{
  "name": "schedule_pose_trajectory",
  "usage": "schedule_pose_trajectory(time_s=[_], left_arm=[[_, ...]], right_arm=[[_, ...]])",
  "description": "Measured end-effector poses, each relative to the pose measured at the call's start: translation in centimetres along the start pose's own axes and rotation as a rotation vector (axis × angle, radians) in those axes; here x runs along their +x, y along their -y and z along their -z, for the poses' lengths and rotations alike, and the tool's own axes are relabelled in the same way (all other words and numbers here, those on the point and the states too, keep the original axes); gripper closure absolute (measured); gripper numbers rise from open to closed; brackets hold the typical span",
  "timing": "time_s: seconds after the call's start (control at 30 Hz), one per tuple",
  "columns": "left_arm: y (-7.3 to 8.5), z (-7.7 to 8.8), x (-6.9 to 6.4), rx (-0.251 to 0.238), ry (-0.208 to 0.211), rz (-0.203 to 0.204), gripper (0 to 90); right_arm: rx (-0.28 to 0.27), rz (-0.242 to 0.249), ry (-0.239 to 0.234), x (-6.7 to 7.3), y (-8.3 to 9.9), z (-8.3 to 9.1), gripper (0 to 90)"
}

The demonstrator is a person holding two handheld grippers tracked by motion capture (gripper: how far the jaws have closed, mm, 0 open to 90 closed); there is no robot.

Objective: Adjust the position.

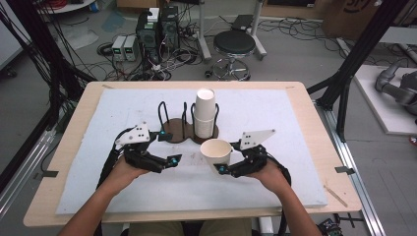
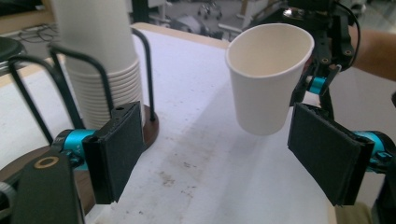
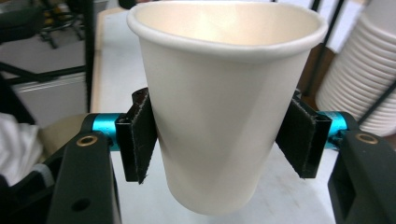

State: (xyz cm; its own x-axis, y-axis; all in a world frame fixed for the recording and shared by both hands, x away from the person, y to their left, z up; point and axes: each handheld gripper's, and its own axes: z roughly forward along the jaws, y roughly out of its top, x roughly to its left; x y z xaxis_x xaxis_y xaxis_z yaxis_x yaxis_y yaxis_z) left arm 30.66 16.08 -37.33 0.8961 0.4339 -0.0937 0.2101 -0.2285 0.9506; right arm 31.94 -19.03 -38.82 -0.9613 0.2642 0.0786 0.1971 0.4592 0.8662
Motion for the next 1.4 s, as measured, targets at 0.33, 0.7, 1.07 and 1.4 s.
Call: schedule_pose_trajectory(time_s=[0.33, 0.7, 1.07, 1.4], left_arm=[[2.4, 1.4, 0.8, -0.086, -0.076, 0.036, 18.6], [3.9, 2.2, 1.5, -0.133, -0.119, 0.048, 18.8], [5.1, 3.2, 2.1, -0.17, -0.179, 0.046, 18.8], [5.7, 4.0, 2.2, -0.178, -0.205, 0.052, 18.8]], right_arm=[[-0.105, 0.01, 0.14, -0.1, 1.8, 1.7, 35.5], [-0.163, -0.016, 0.311, -0.6, 3.5, 3.8, 35.2], [-0.215, -0.07, 0.475, -1.1, 5.1, 6.5, 34.8], [-0.237, -0.097, 0.505, -1.1, 5.4, 7.1, 34.5]])
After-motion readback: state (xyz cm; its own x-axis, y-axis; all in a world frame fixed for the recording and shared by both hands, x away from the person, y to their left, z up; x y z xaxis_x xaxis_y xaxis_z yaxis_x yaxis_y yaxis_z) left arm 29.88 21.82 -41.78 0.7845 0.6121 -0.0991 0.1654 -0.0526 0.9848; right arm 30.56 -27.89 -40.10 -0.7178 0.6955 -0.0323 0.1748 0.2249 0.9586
